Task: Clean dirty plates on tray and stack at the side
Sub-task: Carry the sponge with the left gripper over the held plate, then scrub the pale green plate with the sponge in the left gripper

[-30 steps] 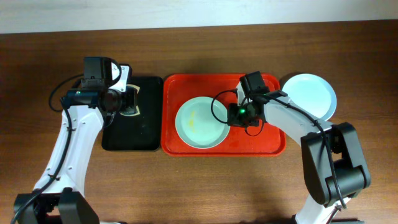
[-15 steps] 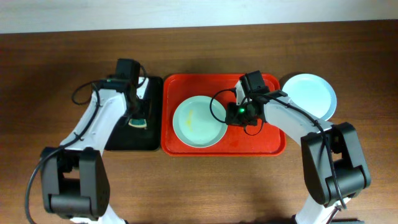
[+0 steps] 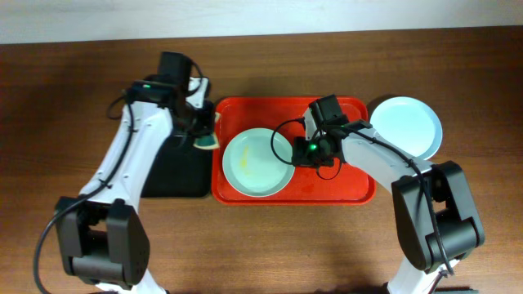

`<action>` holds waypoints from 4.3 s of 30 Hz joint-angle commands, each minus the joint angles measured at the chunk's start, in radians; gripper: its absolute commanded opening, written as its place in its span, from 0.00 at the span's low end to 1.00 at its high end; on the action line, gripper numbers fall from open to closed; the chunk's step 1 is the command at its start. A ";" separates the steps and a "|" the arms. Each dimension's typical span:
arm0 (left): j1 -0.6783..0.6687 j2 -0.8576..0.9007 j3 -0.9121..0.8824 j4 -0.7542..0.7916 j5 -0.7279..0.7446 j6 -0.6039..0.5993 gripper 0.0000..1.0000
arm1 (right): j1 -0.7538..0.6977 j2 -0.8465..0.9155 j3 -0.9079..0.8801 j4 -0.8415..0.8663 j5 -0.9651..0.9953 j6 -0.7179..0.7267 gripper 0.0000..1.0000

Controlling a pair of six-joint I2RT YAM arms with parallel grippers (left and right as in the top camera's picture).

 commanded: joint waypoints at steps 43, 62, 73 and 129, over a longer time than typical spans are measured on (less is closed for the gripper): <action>-0.173 0.069 0.000 0.002 0.003 -0.134 0.00 | 0.002 0.024 -0.029 0.025 0.020 0.084 0.04; -0.173 0.124 0.000 0.008 0.003 -0.160 0.00 | -0.030 0.011 -0.029 0.007 0.020 0.083 0.04; -0.175 0.310 0.000 0.076 0.004 -0.194 0.00 | -0.030 0.011 -0.029 0.007 0.020 0.083 0.04; -0.230 0.500 0.083 0.086 0.108 -0.206 0.00 | -0.003 0.011 -0.029 0.018 0.032 0.080 0.04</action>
